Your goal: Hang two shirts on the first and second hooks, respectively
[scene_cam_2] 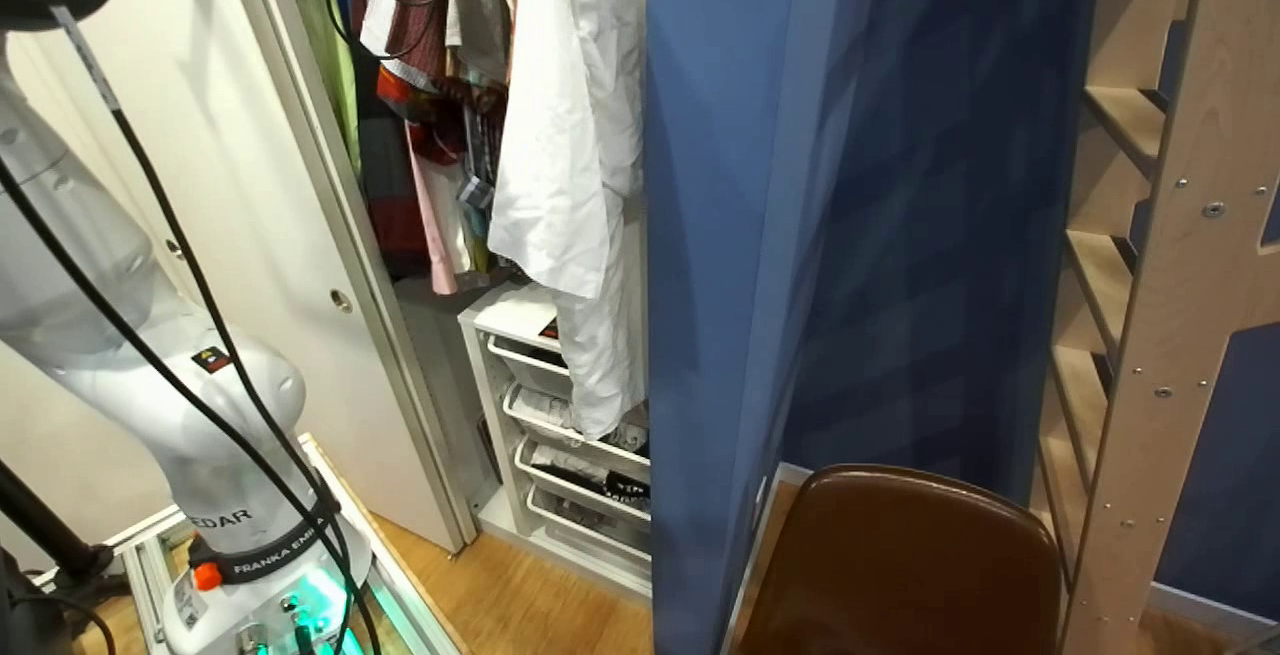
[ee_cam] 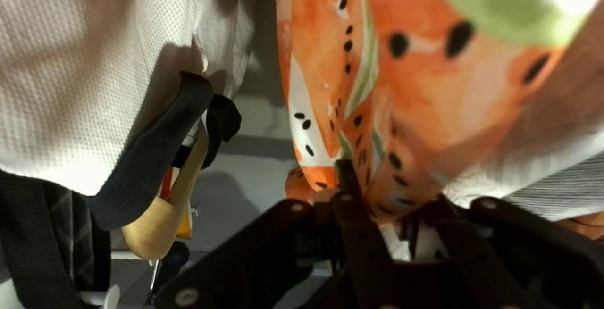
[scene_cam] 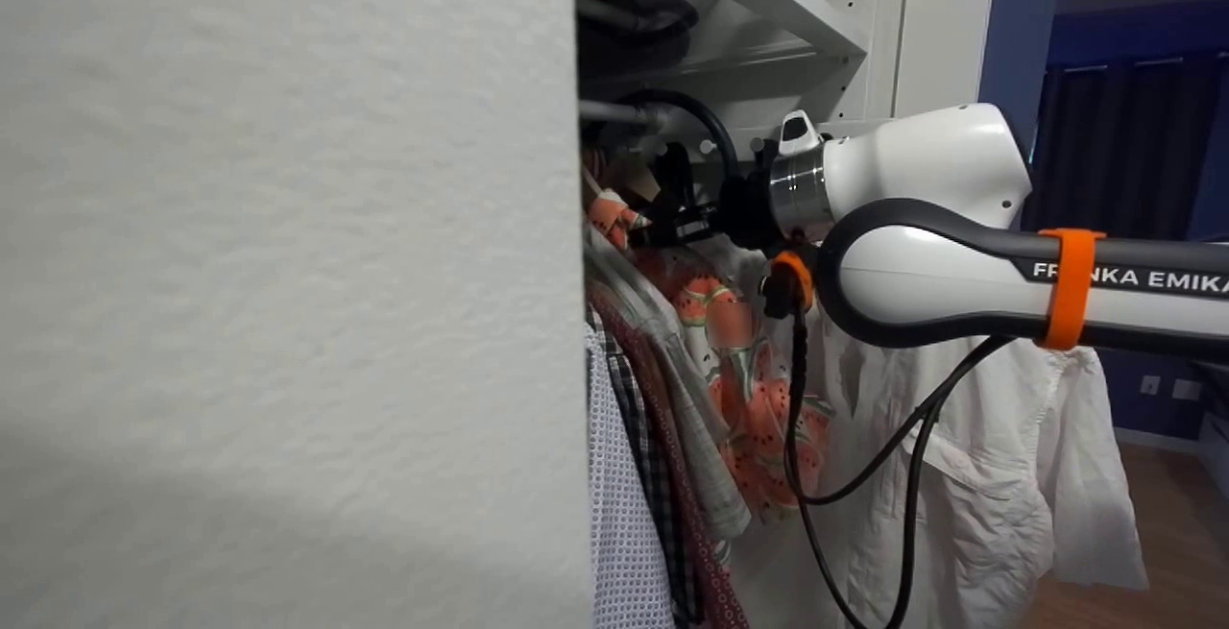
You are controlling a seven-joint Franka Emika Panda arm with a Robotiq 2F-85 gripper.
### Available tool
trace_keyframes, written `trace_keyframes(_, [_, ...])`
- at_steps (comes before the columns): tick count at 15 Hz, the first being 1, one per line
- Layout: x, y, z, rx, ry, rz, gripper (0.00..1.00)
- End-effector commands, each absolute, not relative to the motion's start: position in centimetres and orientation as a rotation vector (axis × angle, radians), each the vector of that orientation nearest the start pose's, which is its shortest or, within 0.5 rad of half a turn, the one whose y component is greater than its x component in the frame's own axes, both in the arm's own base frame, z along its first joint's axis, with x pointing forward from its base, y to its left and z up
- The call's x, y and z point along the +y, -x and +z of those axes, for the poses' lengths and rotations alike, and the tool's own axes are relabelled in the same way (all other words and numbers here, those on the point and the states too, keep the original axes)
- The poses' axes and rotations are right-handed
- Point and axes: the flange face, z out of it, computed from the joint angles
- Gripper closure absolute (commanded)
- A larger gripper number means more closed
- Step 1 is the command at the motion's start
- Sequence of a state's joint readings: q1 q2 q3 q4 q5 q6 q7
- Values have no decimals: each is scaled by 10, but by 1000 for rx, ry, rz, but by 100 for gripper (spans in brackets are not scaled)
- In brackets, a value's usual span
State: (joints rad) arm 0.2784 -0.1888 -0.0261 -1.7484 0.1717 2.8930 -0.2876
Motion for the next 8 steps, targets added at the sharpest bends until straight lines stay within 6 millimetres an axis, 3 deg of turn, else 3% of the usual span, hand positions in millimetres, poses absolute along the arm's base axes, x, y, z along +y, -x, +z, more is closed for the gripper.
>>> trace_keyframes(1, [122,-518,808,-476,2286,-1885,95])
trace_keyframes(2, [122,-519,807,-474,2297,-1872,56])
trace_keyframes(4, [125,-519,803,-490,2311,-1831,49])
trace_keyframes(8, [131,-526,794,-512,2329,-1808,20])
